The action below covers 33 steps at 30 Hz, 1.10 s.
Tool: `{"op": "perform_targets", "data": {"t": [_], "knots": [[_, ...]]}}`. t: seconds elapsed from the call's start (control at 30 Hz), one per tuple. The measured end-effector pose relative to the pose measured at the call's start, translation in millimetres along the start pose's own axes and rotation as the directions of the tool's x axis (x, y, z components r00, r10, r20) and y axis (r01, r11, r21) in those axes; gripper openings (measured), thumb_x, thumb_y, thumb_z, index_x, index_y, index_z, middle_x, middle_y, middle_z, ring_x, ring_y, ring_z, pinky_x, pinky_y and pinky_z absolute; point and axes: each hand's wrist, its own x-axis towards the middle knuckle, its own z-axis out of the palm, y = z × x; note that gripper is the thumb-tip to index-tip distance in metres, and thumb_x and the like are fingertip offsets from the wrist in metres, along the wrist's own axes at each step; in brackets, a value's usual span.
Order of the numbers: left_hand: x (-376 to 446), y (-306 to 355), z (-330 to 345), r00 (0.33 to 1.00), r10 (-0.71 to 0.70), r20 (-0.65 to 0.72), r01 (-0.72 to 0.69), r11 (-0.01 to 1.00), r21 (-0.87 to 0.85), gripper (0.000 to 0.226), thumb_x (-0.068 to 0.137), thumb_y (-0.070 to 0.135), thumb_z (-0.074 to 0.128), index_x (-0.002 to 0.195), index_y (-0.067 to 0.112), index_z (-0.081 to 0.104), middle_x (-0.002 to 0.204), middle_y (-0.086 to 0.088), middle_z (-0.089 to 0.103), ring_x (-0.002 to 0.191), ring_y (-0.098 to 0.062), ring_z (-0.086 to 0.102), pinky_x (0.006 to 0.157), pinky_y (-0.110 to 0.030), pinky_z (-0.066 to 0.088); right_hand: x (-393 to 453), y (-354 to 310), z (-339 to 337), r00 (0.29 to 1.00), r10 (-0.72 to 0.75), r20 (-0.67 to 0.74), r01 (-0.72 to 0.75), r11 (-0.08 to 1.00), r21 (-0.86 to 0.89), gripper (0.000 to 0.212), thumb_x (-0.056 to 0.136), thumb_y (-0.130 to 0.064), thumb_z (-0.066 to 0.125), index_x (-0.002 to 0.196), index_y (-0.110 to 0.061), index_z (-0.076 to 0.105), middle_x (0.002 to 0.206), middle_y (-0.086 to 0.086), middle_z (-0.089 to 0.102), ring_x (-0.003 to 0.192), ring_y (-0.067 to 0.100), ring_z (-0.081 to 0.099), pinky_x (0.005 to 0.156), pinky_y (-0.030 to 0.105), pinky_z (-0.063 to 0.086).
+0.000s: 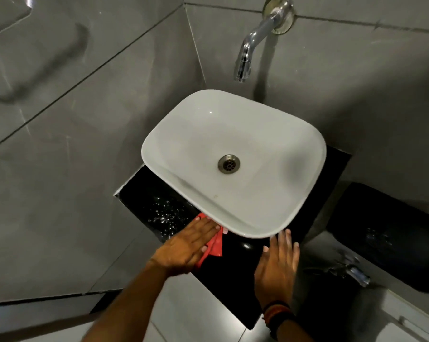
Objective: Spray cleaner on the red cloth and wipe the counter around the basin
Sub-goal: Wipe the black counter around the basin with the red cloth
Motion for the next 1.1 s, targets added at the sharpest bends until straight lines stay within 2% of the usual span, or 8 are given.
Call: {"op": "perform_targets", "data": {"t": [0.23, 0.4, 0.47, 0.67, 0.8, 0.97, 1.03, 1.1], "knots": [[-11.9, -95.5, -38.3, 0.987, -0.159, -0.031, 0.161, 0.985, 0.060, 0.059, 0.108, 0.035, 0.025, 0.153, -0.001, 0.036, 0.163, -0.016, 0.032, 0.156, -0.030, 0.021, 0.129, -0.042, 0.010, 4.9, -1.9, -2.5, 1.000, -0.016, 0.015, 0.017, 1.000, -0.006, 0.048, 0.099, -0.016, 0.033, 0.131, 0.008, 0.059, 0.145, 0.026, 0.054, 0.141, 0.042, 0.044, 0.118, 0.056, 0.025], [-9.8, -144.0, -58.1, 0.903, -0.404, -0.143, 0.410, 0.912, 0.008, 0.083, 0.105, 0.057, 0.011, 0.149, -0.008, 0.039, 0.159, -0.025, 0.034, 0.152, -0.042, 0.024, 0.127, -0.049, 0.012, 5.9, 0.0, -0.7, 1.000, -0.017, -0.008, 0.017, 1.000, -0.008, 0.049, 0.098, -0.016, 0.033, 0.131, 0.008, 0.060, 0.145, 0.026, 0.055, 0.142, 0.041, 0.042, 0.120, 0.054, 0.024], [-4.9, -156.2, -62.6, 0.877, -0.451, -0.167, 0.457, 0.889, -0.001, 0.085, 0.104, 0.058, 0.011, 0.148, -0.008, 0.041, 0.159, -0.026, 0.034, 0.152, -0.041, 0.023, 0.128, -0.044, 0.008, 5.0, 0.0, 1.2, 0.999, -0.033, -0.030, 0.033, 0.999, -0.009, 0.049, 0.097, -0.015, 0.035, 0.129, 0.010, 0.061, 0.143, 0.028, 0.056, 0.141, 0.041, 0.043, 0.120, 0.055, 0.023], [13.5, -158.1, -58.8, 0.724, -0.630, -0.282, 0.624, 0.772, -0.121, 0.061, 0.099, 0.027, 0.034, 0.152, -0.004, 0.038, 0.163, -0.026, 0.029, 0.155, -0.043, 0.016, 0.127, -0.052, 0.012, 4.3, -3.6, -2.8, 1.000, -0.023, 0.000, 0.023, 1.000, -0.009, 0.048, 0.095, -0.012, 0.039, 0.133, 0.009, 0.059, 0.147, 0.026, 0.053, 0.145, 0.039, 0.039, 0.124, 0.052, 0.018], [32.0, -139.2, -48.0, 0.486, -0.803, -0.344, 0.806, 0.564, -0.179, 0.055, 0.106, 0.018, 0.036, 0.156, -0.003, 0.028, 0.167, -0.020, 0.020, 0.158, -0.036, 0.008, 0.129, -0.043, 0.005, 4.3, -5.7, -4.7, 1.000, -0.004, 0.031, 0.004, 1.000, -0.015, 0.049, 0.095, -0.013, 0.039, 0.134, 0.010, 0.057, 0.147, 0.025, 0.053, 0.144, 0.041, 0.042, 0.122, 0.054, 0.022], [57.0, -108.0, -47.3, -0.003, -0.965, -0.262, 0.949, 0.080, -0.304, 0.057, 0.106, 0.012, 0.029, 0.157, -0.008, 0.013, 0.169, -0.023, 0.009, 0.158, -0.037, 0.002, 0.128, -0.047, -0.002, 6.4, -4.0, -5.7, 0.999, -0.009, 0.037, 0.009, 1.000, -0.001, 0.048, 0.095, -0.015, 0.038, 0.134, 0.005, 0.058, 0.147, 0.022, 0.054, 0.143, 0.038, 0.041, 0.120, 0.053, 0.023], [66.4, -97.6, -54.4, -0.113, -0.978, -0.177, 0.949, -0.053, -0.310, 0.058, 0.106, 0.012, 0.028, 0.157, -0.009, 0.009, 0.169, -0.024, 0.004, 0.157, -0.039, -0.001, 0.127, -0.050, -0.002, 6.8, -3.5, -4.8, 0.999, -0.009, 0.032, 0.009, 1.000, 0.002, 0.048, 0.095, -0.016, 0.038, 0.134, 0.003, 0.059, 0.147, 0.022, 0.054, 0.143, 0.037, 0.040, 0.119, 0.054, 0.025], [71.1, -93.4, -64.0, -0.167, -0.980, -0.108, 0.962, -0.139, -0.234, 0.058, 0.106, 0.017, 0.033, 0.157, -0.007, 0.019, 0.167, -0.025, 0.014, 0.156, -0.040, 0.008, 0.127, -0.050, 0.006, 7.7, -3.3, -5.1, 0.999, -0.006, 0.035, 0.006, 1.000, 0.003, 0.048, 0.096, -0.017, 0.037, 0.135, 0.002, 0.058, 0.148, 0.021, 0.053, 0.144, 0.037, 0.040, 0.119, 0.054, 0.024]]}}
